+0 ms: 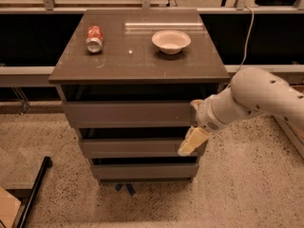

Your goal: Open middle drawer

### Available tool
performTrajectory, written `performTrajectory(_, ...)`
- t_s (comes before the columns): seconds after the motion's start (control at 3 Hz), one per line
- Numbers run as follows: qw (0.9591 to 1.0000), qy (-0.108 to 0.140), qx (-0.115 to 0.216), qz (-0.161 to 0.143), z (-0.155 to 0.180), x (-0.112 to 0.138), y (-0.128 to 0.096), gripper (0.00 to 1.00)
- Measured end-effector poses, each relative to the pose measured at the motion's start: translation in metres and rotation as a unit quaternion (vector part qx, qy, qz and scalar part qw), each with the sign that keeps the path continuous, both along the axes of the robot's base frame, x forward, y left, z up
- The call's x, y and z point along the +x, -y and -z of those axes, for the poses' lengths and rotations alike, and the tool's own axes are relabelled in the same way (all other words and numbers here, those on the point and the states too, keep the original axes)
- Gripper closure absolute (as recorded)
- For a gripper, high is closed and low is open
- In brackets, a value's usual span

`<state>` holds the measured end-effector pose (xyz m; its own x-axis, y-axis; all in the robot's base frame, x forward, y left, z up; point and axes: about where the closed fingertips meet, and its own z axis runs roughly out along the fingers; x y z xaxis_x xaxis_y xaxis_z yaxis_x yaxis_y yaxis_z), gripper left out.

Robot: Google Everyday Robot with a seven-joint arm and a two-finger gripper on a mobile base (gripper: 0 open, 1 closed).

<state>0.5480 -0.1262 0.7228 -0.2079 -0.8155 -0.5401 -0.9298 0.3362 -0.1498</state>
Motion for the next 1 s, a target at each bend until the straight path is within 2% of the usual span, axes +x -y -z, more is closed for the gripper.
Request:
performTrajectory(0.33, 0.9998, -0.017, 0.008, 0.0, 0.021, -0.003, -0.002, 0.0)
performTrajectory(0.67, 0.9995, -0.001, 0.028, -0.014, 0.046, 0.007, -0.015, 0.0)
performTrajectory(1.0, 0.9979, 0.001, 0.063, -0.018, 0.098, 0.026, -0.022, 0.0)
